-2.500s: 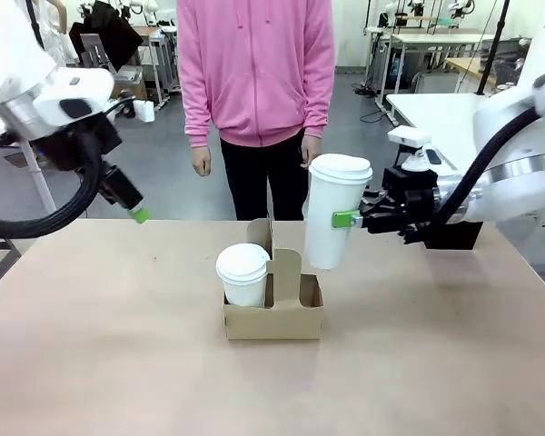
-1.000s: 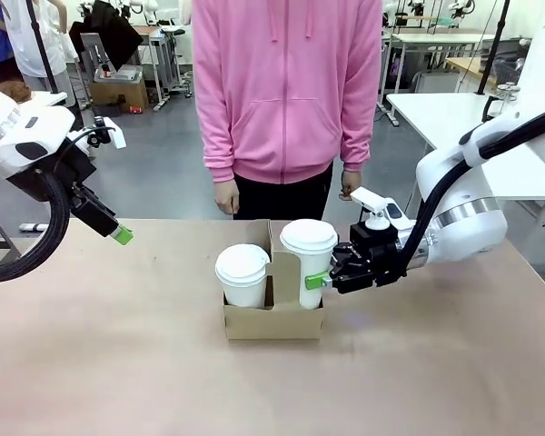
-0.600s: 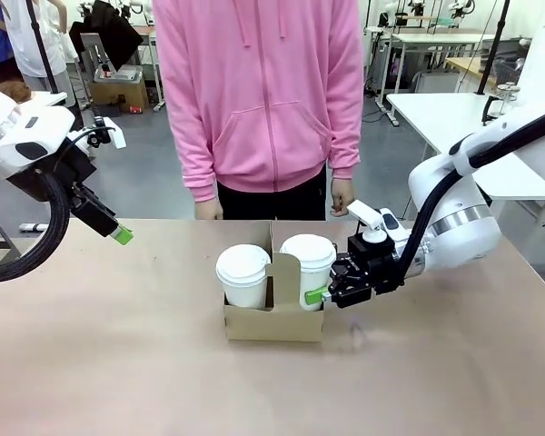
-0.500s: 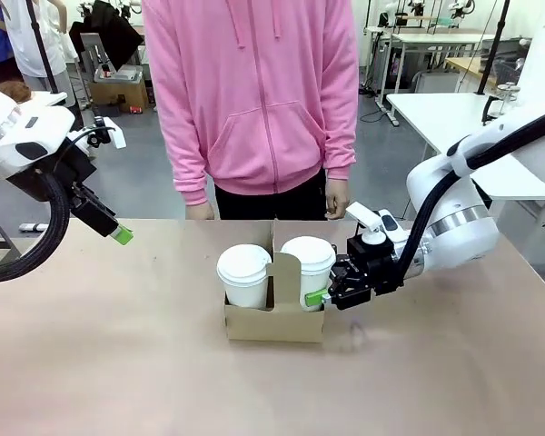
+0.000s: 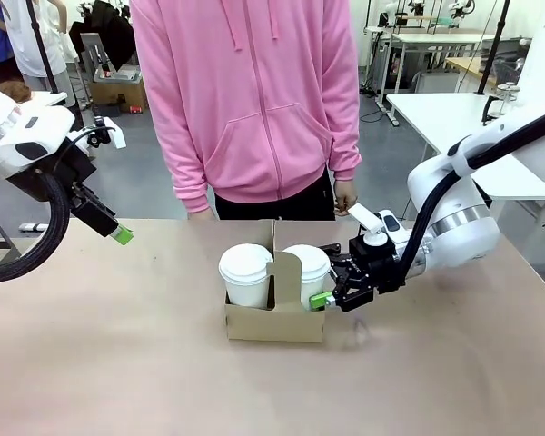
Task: Pour a drink into a cup and package it in a carrier.
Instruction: Insert the held 600 ml Paper Cup into the Cup Carrier.
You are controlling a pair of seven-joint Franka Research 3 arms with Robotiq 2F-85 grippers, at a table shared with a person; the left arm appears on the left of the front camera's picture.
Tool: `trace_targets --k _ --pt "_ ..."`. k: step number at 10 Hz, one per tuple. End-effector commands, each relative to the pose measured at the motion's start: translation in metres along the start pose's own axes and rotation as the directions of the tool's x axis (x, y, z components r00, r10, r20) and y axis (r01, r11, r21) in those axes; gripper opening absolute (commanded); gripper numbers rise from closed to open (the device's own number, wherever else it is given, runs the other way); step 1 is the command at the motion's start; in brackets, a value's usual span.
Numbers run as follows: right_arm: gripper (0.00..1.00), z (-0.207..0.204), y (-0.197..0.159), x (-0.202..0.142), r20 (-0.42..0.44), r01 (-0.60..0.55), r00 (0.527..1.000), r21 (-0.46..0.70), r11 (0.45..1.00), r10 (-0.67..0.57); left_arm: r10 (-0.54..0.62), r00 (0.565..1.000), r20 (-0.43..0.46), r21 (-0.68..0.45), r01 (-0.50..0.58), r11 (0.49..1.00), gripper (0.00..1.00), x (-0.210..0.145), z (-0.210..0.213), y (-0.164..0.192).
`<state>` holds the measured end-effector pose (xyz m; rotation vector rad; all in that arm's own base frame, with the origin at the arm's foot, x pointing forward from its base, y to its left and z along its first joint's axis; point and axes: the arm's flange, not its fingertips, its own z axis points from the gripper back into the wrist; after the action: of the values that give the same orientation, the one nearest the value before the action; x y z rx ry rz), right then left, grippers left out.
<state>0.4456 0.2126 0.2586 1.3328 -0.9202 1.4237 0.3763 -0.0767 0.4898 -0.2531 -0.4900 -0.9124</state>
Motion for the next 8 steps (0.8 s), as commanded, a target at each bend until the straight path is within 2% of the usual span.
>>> trace_targets --k 1,4,5,7,8 --pt "1.00 0.017 0.003 0.009 -0.027 -0.057 0.998 -0.031 0.998 0.056 -0.005 1.000 -0.011 0.007 0.005 1.000 0.94 0.000 0.002 0.001" --pt "1.00 0.069 0.013 0.025 -0.053 -0.066 0.997 -0.133 0.989 0.060 -0.005 1.000 -0.011 0.007 0.005 1.000 0.94 0.000 0.002 0.001" --pt "1.00 0.101 0.021 0.033 -0.104 -0.062 0.994 -0.214 0.975 0.041 -0.005 1.000 -0.011 0.007 0.005 1.000 0.94 0.000 0.002 0.001" --pt "1.00 0.166 0.048 0.056 -0.150 0.037 0.983 -0.388 0.921 -0.102 -0.005 1.000 -0.011 0.007 0.005 1.000 0.94 0.000 0.002 0.001" --pt "1.00 0.199 0.068 0.064 -0.135 0.132 0.967 -0.466 0.875 -0.218 -0.005 1.000 -0.011 0.007 0.005 1.000 0.94 0.000 0.002 0.001"
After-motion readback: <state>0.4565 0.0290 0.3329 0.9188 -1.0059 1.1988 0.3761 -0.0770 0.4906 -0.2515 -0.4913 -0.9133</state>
